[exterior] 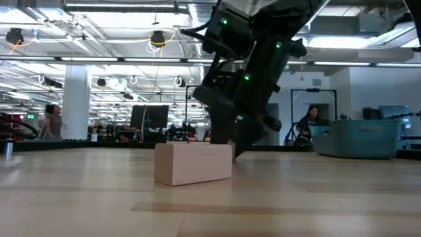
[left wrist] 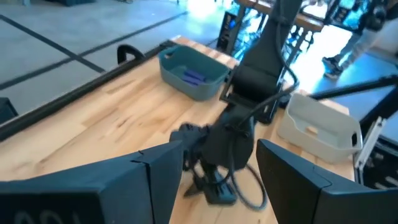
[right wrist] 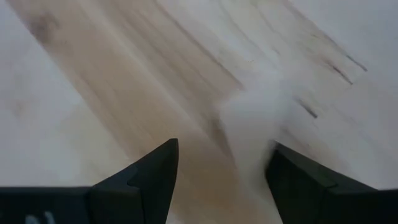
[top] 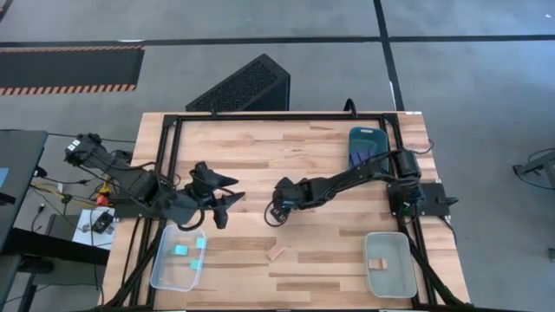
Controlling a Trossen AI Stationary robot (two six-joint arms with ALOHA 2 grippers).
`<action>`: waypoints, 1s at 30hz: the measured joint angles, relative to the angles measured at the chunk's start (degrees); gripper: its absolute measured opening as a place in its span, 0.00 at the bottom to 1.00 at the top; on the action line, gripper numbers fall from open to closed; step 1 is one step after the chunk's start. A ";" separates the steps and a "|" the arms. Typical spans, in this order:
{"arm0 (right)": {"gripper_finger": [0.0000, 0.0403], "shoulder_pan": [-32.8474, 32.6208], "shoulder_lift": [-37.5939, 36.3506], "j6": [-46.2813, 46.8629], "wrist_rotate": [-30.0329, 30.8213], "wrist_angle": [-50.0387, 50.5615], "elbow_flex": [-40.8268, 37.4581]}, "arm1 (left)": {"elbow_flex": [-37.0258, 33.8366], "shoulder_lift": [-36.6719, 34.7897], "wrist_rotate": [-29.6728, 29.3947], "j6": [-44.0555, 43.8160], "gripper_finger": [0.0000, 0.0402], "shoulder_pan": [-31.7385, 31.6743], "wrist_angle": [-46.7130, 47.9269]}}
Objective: Sort & place blocks by color
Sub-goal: Put the light brown block into the gray bin
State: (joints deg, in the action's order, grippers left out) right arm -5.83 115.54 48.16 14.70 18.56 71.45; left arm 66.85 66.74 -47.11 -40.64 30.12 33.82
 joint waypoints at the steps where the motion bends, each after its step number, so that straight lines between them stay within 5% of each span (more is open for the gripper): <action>1: 0.62 0.04 0.14 -0.71 -0.81 0.18 0.28 | 0.00 0.00 -0.27 0.11 0.48 -0.17 -0.35; 9: 0.54 0.47 -0.33 -2.05 -1.62 1.81 0.42 | 0.00 0.00 -0.04 0.32 0.48 -2.40 -0.09; 20: 0.04 2.28 -2.27 -5.50 -7.31 2.41 0.29 | 0.00 0.00 1.85 1.85 0.48 -4.39 -0.13; 30: 0.05 1.92 -12.47 -7.69 -7.29 8.60 0.31 | 0.00 0.00 2.33 4.61 0.48 -4.98 -0.26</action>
State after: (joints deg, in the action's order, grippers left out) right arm -3.91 103.07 40.47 7.41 27.16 71.77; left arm 66.85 66.74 -44.77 -36.03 25.15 33.56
